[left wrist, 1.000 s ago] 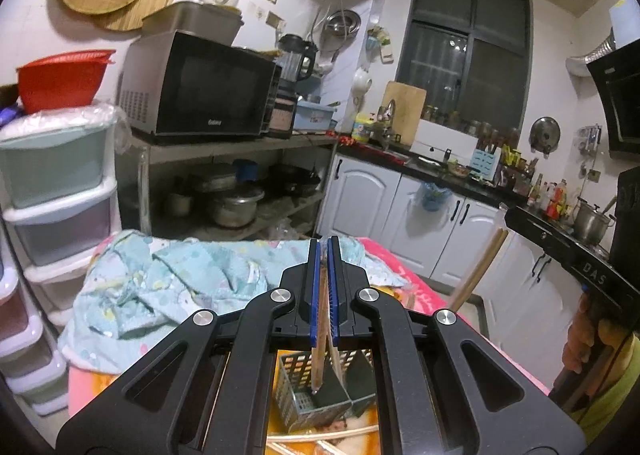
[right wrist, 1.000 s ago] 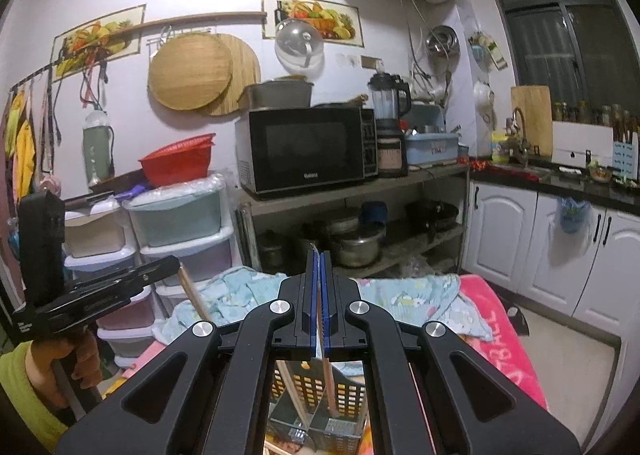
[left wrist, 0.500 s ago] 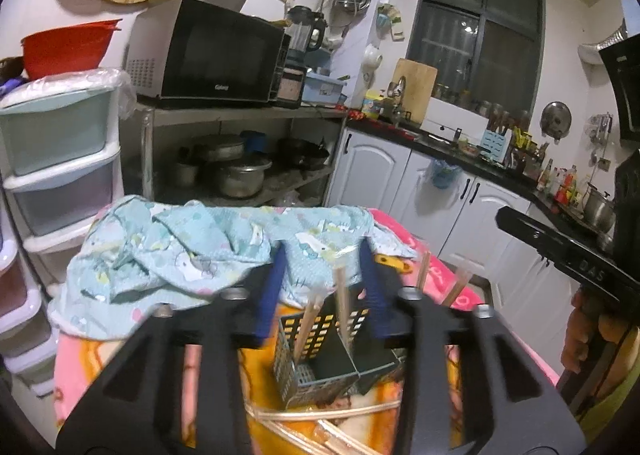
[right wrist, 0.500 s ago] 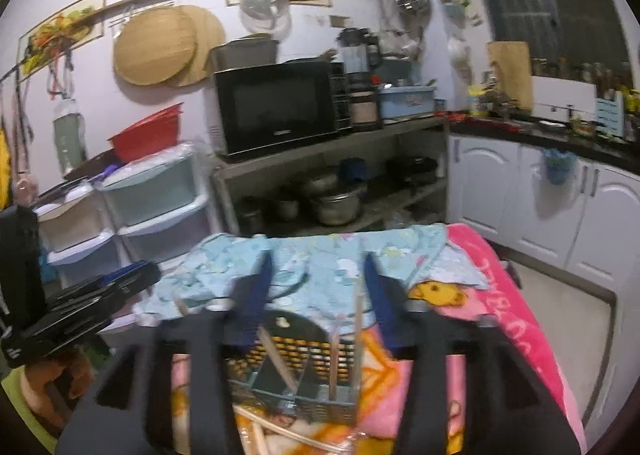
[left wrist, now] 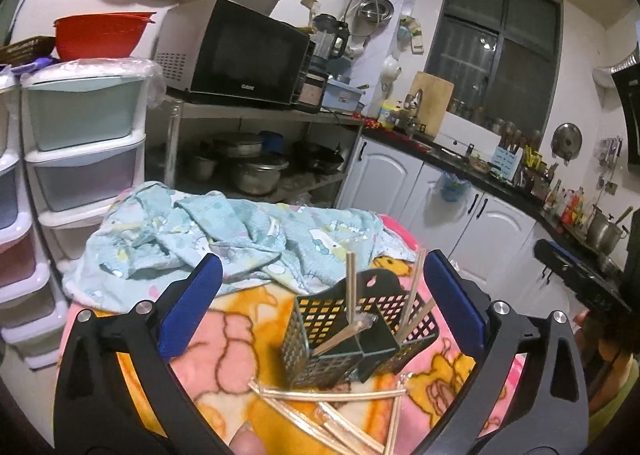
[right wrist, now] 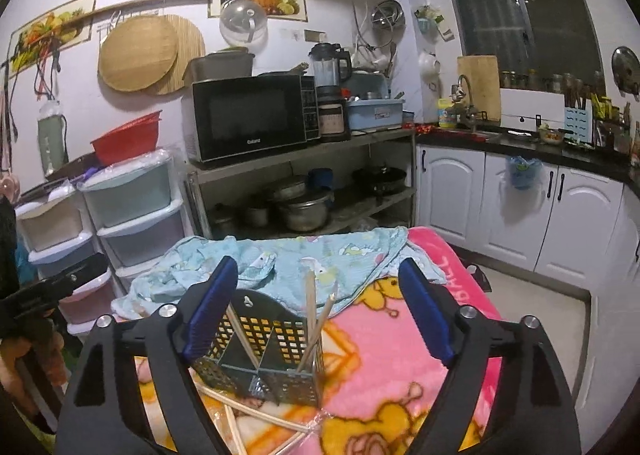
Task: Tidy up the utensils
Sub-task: 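Open the left tool to drop its chopstick while the right tool releases its own, then withdraw both open tools from the caddy toward the chopstick pile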
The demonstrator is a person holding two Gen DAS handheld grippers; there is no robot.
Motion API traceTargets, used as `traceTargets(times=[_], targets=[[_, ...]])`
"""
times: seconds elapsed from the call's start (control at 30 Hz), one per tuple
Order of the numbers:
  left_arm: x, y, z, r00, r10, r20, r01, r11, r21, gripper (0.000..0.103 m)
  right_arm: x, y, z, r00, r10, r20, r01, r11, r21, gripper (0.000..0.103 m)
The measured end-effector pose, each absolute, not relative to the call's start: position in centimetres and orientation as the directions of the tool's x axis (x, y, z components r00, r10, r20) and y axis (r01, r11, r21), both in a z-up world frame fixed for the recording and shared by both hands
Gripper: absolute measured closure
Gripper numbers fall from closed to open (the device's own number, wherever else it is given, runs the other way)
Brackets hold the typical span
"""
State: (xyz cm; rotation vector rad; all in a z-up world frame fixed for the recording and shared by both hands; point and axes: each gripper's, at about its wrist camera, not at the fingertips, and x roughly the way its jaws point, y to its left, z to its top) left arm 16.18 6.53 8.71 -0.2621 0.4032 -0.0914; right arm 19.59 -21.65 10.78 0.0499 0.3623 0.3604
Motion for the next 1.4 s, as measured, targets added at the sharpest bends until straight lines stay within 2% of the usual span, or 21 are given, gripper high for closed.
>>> traceTargets(times=[0.43, 0.53, 0.9, 1.4], targets=[[14.6, 6.4, 6.7, 0.890, -0.122, -0.440, 0.000, 0.964, -0.267, 0.011, 17.1, -23.1, 9.6, 0.855, 0.355, -0.378, -0.339, 0.934, 0.112, 0.020], [14.3, 6.3, 6.2, 0.882, -0.123, -0.454, -0.001, 0.965, -0.263, 0.011, 16.8, -23.3, 9.4, 0.855, 0.348, -0.385, -0.330, 0.937, 0.113, 0.014], [13.4, 6.3, 5.3, 0.873, -0.119, -0.473, -0.013, 0.963, -0.268, 0.011, 16.5, -23.8, 8.7, 0.842, 0.354, -0.408, -0.331, 0.935, 0.128, 0.013], [13.7, 8.0, 1.6, 0.831, -0.088, -0.549, -0.077, 0.960, -0.271, 0.011, 16.8, -22.3, 4.5, 0.763, 0.374, -0.527, -0.368, 0.922, 0.121, 0.012]])
